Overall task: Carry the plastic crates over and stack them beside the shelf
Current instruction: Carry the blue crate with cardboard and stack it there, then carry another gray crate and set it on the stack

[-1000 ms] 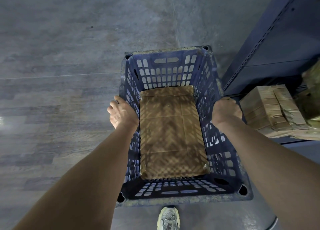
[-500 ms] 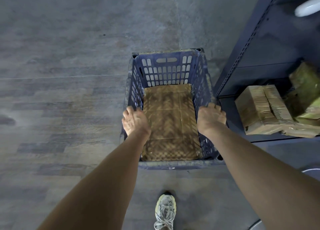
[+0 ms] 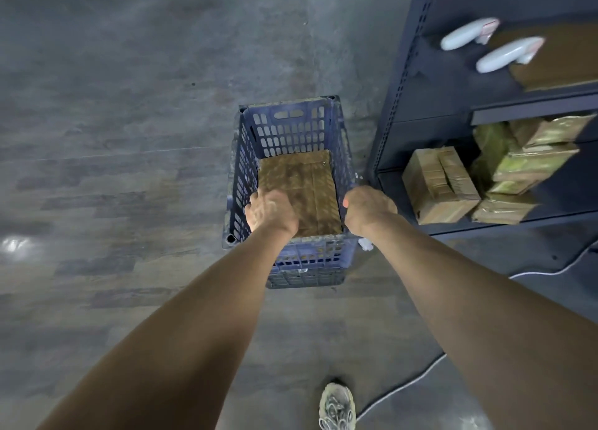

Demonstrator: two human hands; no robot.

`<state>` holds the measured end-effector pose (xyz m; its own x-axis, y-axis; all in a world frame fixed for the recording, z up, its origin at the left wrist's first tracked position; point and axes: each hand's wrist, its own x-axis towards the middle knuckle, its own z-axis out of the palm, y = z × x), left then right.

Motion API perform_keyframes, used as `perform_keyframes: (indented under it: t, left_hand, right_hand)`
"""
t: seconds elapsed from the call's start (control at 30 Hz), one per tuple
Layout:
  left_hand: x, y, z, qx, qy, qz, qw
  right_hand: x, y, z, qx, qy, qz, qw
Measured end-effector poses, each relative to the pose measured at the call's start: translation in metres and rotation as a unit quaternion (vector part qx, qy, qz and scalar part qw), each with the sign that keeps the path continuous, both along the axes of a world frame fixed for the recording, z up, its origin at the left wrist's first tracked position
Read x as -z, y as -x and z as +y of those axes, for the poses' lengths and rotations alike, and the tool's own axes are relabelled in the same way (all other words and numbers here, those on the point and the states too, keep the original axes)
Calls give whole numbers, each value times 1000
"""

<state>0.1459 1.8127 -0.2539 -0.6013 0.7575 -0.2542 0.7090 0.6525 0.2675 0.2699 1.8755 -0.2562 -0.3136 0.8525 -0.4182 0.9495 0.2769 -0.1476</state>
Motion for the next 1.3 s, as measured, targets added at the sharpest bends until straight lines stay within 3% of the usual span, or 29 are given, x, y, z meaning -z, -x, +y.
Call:
perform_keyframes:
  t: [0.27,0.5,0.8,1.3]
  left_hand:
    - [-40,-69,-79,66,-31,7,997]
    - [-55,-167,-150,202,7,53,978]
    - [-65,-330,-220,375,-1,67,924]
    - [-78,-629,-425,602,-45,83,793]
  right_hand:
    - [-47,-65,-89,40,-17,-1,999]
    - [-60,-155,-192,135,-12,20,991]
    - [-85,-315,-312,310,-7,35,950]
    - [-103,-596,-581,530,-21,-2,848]
